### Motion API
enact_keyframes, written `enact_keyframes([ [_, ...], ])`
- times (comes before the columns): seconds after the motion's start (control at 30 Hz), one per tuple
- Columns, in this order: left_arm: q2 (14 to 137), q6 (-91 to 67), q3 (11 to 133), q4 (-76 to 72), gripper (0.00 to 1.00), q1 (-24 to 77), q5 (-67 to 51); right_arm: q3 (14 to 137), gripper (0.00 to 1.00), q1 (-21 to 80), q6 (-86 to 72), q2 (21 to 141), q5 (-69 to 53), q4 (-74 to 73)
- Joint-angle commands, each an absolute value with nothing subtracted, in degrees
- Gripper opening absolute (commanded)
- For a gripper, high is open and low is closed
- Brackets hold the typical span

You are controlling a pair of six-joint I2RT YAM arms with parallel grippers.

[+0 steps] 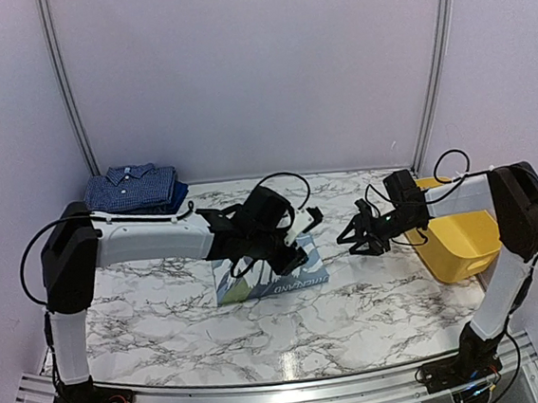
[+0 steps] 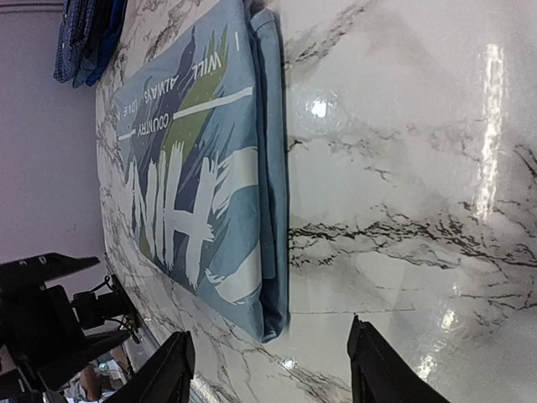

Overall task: Fold and stack the mixed laundry pile
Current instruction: Pick up the square-folded T-shirt from the center of the board, then pass from the left arm to the right

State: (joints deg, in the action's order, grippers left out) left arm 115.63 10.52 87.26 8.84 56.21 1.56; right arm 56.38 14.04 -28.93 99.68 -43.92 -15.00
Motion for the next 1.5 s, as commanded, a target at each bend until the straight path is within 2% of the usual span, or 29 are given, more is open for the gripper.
enact_keyframes([
  [0.0, 120.97, 16.54, 93.31, 11.65, 0.51, 59.45, 0.35, 55.62, 0.58, 13.2, -29.86, 96.94, -43.56, -14.59],
  [0.13, 126.4, 16.48, 97.28, 12.1, 0.46, 61.04, 0.26, 54.37, 0.58, 13.19, -30.67, 96.82, -43.89, -13.46],
  [0.43, 136.68, 16.37, 104.63, 14.15, 0.43, 61.06, -1.26, 53.6, 0.59, 13.09, -30.32, 96.99, -43.37, -14.38],
  [0.6, 137.18, 14.88, 103.93, 14.03, 0.21, 60.76, -3.58, 51.51, 0.6, 13.23, -32.37, 97.03, -43.45, -12.32],
  [0.77, 130.34, 12.58, 98.71, 6.67, 0.09, 60.17, -8.6, 51.06, 0.65, 15.53, -36.43, 98.92, -43.76, -9.22],
  [0.97, 126.5, 11.98, 95.33, 3.6, 0.05, 60.02, -11.13, 51.16, 0.69, 17.86, -44.94, 102.41, -44.46, -1.64],
  [1.17, 124.39, 11.34, 93.19, 1.77, 0.05, 59.98, -12.68, 52.19, 0.69, 20.96, -53.26, 107.18, -46.59, 7.98],
  [1.37, 123.28, 11.59, 91.17, 0.89, 0.05, 60.03, -13.89, 55.62, 0.67, 21.97, -56.53, 111.84, -46.46, 9.78],
  [1.47, 121.9, 11.43, 89.51, -0.25, 0.05, 60.03, -14.36, 57.32, 0.63, 21.97, -57.81, 114.92, -46.43, 10.08],
])
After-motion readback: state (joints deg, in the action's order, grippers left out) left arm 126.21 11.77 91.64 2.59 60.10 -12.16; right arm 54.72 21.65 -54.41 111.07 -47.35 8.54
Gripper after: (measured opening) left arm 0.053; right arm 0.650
